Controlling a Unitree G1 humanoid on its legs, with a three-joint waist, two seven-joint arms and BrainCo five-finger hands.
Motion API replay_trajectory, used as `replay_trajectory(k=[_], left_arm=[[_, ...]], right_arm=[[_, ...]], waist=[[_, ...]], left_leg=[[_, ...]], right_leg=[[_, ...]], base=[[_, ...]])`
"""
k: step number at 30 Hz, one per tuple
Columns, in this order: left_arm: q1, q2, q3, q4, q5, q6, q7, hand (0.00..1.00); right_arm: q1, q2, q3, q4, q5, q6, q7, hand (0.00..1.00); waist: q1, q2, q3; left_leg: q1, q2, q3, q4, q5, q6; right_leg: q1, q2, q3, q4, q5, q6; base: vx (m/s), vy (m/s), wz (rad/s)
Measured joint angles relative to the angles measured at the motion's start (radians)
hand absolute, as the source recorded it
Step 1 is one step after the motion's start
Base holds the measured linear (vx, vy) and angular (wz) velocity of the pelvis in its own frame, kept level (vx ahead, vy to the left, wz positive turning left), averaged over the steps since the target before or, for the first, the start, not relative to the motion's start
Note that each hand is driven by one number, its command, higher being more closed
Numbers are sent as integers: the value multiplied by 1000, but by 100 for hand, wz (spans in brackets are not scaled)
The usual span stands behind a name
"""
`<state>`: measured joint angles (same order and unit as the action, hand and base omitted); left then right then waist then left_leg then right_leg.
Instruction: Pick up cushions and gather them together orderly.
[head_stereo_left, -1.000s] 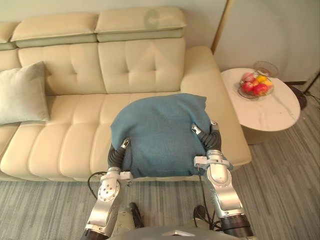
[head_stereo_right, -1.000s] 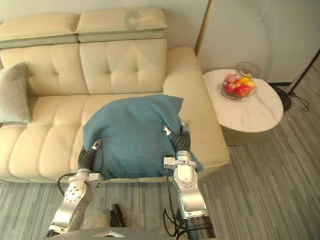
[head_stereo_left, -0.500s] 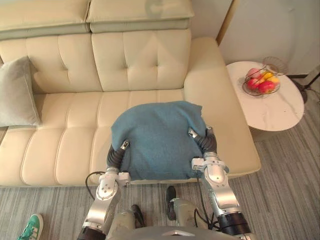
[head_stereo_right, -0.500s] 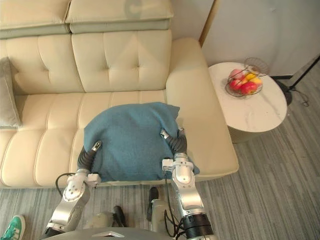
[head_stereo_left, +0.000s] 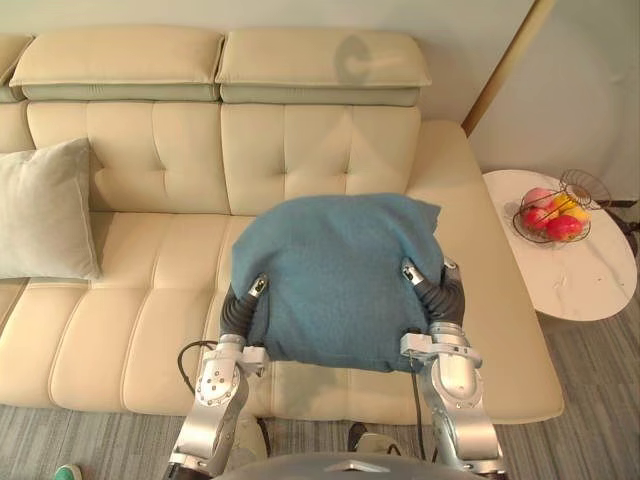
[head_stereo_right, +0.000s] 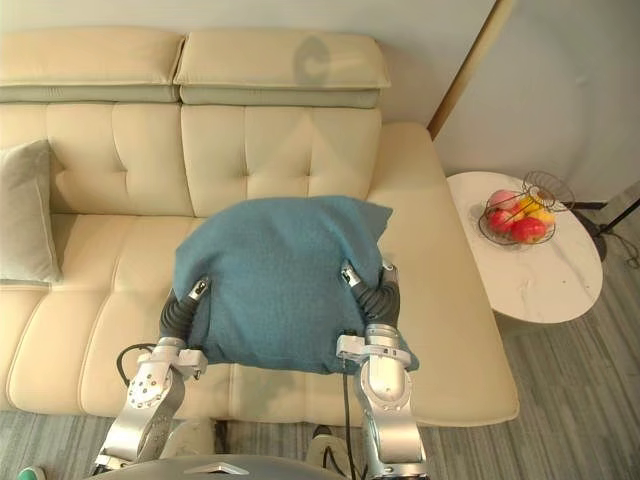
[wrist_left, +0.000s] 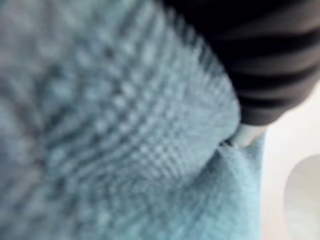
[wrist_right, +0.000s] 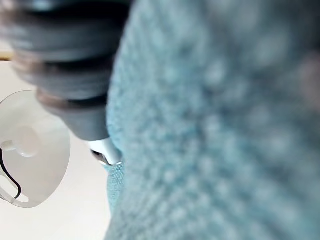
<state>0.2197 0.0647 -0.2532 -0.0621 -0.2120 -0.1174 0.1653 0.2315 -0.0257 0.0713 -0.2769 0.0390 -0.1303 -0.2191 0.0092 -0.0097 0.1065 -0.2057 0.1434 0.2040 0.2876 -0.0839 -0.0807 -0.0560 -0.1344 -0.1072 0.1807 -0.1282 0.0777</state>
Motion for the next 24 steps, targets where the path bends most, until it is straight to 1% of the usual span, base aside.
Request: replay_trajectory(k=[2,3,4,5,6,7,8,10,11,13,14,15,16,19,21,22,23,24], left_arm=[[3,4,0,0,0,0,0,100],[3,7,-2,1,0,0,0,100],[3,8,-3,1,0,0,0,100],[2,10,-4,4,0,0,0,100],[1,12,-4,4,0,0,1,100],[-4,16,-4,7,0,0,5,100],[-7,16,-4,7,0,0,8,100],[-57,17,-2,39,0,0,35,100],[-74,17,-2,50,0,0,46,100],[-176,24,3,92,0,0,83,100],[-201,28,7,94,0,0,93,100],[-257,38,18,97,0,0,112,100],[-348,46,29,119,1,0,143,100],[-498,58,56,139,2,0,200,100],[-633,78,62,164,2,0,248,100],[-738,96,76,172,4,0,277,100],[-775,101,82,176,9,0,286,100],[-886,109,94,203,32,0,309,100]], right_arm=[[-3,1,0,32,-4,0,0,100],[-6,-2,0,43,-5,0,0,100],[-9,-2,0,51,-6,0,0,100],[-22,-3,-2,73,-6,0,0,100],[-31,-3,-2,84,-6,0,-1,100],[-59,-4,-2,115,-7,0,-2,100],[-69,-4,-2,124,-7,0,-4,100],[-139,-8,-2,188,-7,4,-15,100],[-154,-11,-1,201,-7,5,-22,100],[-248,-21,1,236,-8,7,-59,100],[-275,-21,2,239,-8,7,-68,100],[-335,-21,2,246,-8,7,-89,100],[-413,-21,2,258,-8,7,-120,100],[-536,-20,1,258,-8,7,-177,100],[-641,-20,-10,258,-10,7,-229,100],[-728,-15,-27,258,-30,8,-268,100],[-758,-11,-36,257,-39,8,-280,100],[-846,-2,-64,258,-53,8,-319,100]], waist=[[6,-4,-2],[4,-4,-3],[1,-4,-3],[-8,-5,-5],[-10,-6,-6],[-15,-7,-8],[-14,-7,-8],[-13,-7,-7],[-12,-7,-6],[-11,-8,7],[-11,-9,14],[-10,-9,34],[-7,-7,57],[9,-2,97],[24,10,107],[30,19,113],[32,23,116],[42,38,129]], left_leg=[[15,-15,16,-30,6,11],[16,-20,19,-43,15,10],[16,-23,19,-52,20,9],[17,-24,19,-83,41,9],[17,-25,21,-101,51,7],[17,-27,28,-142,79,6],[17,-27,35,-156,87,8],[14,-27,63,-209,124,11],[12,-27,69,-216,130,13],[-24,-31,89,-237,159,24],[-36,-31,95,-237,164,26],[-61,-31,101,-236,175,30],[-95,-33,105,-235,190,38],[-139,-33,107,-237,210,34],[-182,-33,100,-238,230,33],[-217,-33,95,-239,245,30],[-229,-32,93,-241,250,28],[-244,-36,88,-263,271,24]], right_leg=[[1,-6,30,-24,7,5],[0,-6,42,-39,14,15],[0,-6,42,-47,17,14],[-9,-2,45,-62,31,12],[-17,0,50,-68,38,13],[-35,5,64,-86,58,10],[-44,6,71,-90,66,11],[-83,13,102,-100,101,10],[-92,13,108,-99,107,10],[-154,14,133,-92,132,12],[-171,14,139,-89,137,13],[-204,14,150,-83,148,18],[-248,11,155,-66,157,26],[-314,10,157,-24,161,33],[-370,9,154,8,162,36],[-413,9,151,29,161,37],[-426,9,150,35,161,36],[-456,9,147,52,158,33]], base=[[-23,78,-20],[-40,26,-12],[-59,12,-9],[-52,1,-8],[-85,-8,-18],[-65,-17,-23],[-83,-19,-35],[-106,-5,-40],[-127,16,-34],[-144,36,-25],[-177,44,-22],[-202,43,-15],[-210,40,-11],[-181,25,-1],[-162,3,9],[-124,-8,11],[-136,-19,14],[-111,-20,12]])
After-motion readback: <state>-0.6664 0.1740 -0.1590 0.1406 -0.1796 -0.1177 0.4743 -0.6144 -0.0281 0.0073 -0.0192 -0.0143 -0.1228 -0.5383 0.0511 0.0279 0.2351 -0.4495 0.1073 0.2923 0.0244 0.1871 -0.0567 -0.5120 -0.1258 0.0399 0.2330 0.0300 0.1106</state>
